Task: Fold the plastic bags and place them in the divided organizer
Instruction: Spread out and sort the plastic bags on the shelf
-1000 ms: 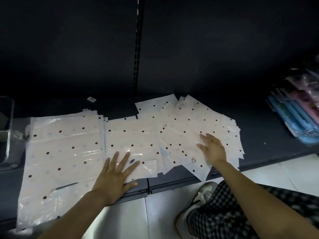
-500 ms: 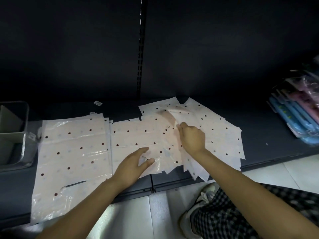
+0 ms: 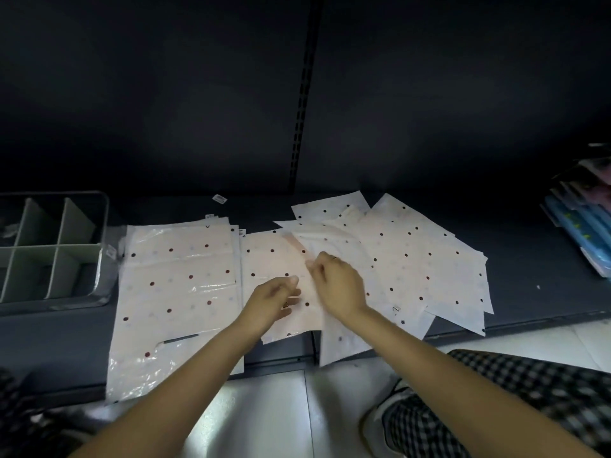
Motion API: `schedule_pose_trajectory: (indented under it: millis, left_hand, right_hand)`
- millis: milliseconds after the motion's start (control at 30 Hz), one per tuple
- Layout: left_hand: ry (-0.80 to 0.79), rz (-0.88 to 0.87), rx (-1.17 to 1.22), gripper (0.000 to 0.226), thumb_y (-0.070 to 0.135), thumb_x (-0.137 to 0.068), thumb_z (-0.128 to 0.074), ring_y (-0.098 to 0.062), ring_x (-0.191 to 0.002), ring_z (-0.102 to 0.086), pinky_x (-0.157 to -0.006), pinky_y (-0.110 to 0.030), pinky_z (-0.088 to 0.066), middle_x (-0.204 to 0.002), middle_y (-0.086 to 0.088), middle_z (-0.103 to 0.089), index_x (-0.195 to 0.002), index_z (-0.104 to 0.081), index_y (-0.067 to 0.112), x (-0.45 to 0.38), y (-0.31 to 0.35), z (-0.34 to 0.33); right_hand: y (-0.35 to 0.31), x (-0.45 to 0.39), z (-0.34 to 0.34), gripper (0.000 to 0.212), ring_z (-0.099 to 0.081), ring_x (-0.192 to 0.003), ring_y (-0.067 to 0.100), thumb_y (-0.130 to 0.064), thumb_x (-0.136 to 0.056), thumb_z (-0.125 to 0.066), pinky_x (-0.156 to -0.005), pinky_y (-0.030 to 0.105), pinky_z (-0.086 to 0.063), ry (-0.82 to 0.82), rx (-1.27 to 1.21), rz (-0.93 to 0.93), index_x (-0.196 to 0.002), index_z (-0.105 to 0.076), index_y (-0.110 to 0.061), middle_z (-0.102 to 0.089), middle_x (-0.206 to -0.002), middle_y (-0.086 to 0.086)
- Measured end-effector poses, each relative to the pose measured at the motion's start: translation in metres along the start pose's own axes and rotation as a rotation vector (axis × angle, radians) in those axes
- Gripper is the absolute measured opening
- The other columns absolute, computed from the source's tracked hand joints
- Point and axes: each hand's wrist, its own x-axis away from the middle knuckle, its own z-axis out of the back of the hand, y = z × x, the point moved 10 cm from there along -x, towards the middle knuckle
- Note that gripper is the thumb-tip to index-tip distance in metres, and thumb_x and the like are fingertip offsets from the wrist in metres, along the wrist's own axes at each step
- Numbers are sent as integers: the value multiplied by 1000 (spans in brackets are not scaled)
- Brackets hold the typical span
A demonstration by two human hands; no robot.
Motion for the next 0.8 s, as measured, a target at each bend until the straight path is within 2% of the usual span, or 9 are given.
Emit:
schedule_pose_trajectory:
  millis: [67,133,233,333,500,633,667,733,800]
  left_hand:
    - [-7,81,132,51,49,-91,-50,-25,-105,-64,-75,-29,-55,-121,-10,-63,-128,-51,16,0,-3,2]
    - [97,109,139,67,46,-90,-56,-29,-107,-61,-75,-36,-53,-134,-13,-53,-145,-30,17,-3,-5,21]
    - [382,3,-117,70,15,-92,-59,-34,-119,-52,-94,-42,-46,-142,-16,-44,-149,-19,22,-1,3,84]
    - [560,-39,-281,72,6,-92,-56,-36,-119,-51,-90,-38,-46,-143,-11,-44,-149,-20,32,10,6,152]
    - [697,5,-512,81,1,-91,-54,-43,-90,-60,-74,-48,-51,-140,-20,-44,-148,-11,40,27,2,230]
    - [774,-14,-635,84,-2,-89,-52,-39,-74,-56,-62,-45,-48,-114,-25,-56,-146,-10,44,42,1,248]
    - [789,-45,-708,83,-2,-89,-54,-42,-83,-55,-65,-48,-48,-119,-25,-53,-147,-13,41,45,5,244]
    - [806,-131,-942,78,5,-86,-62,-49,-117,-41,-86,-59,-43,-143,-25,-34,-148,-24,32,49,12,227]
    - [740,-231,-1175,71,17,-85,-68,-48,-136,-21,-107,-62,-23,-152,-25,-19,-146,-33,25,45,13,199]
  right_hand:
    - [-38,15,-18,22,-53,-91,25,-23,-96,-43,-68,33,-39,-82,-73,154,-93,-58,-7,-61,-93,10]
    - [-67,31,-41,19,-45,-101,26,-18,-92,-50,-83,34,-41,-201,-132,303,-100,-62,-5,-57,-100,11]
    - [-68,41,-49,19,-42,-109,20,-25,-91,-57,-94,29,-37,-206,-206,383,-102,-66,-12,-58,-110,2]
    - [-10,26,-36,29,-43,-119,23,-24,-88,-62,-102,33,-35,-81,-155,193,-115,-63,-13,-56,-122,4]
    - [132,25,-26,74,-14,-142,23,-50,-89,-54,-113,35,-24,-148,177,-280,-148,-23,-19,-21,-155,6]
    - [194,30,-3,76,-15,-141,30,-53,-91,-46,-112,42,-25,-72,198,-532,-150,-14,-19,-17,-156,10]
    - [204,31,0,75,-21,-139,32,-51,-90,-48,-109,42,-28,-75,207,-574,-149,-15,-18,-21,-153,13]
    - [215,31,5,73,-31,-130,35,-51,-87,-55,-101,43,-35,-93,234,-620,-144,-25,-16,-32,-145,18]
    - [222,29,8,71,-38,-124,34,-52,-83,-60,-97,41,-34,-99,244,-649,-138,-35,-15,-46,-134,16]
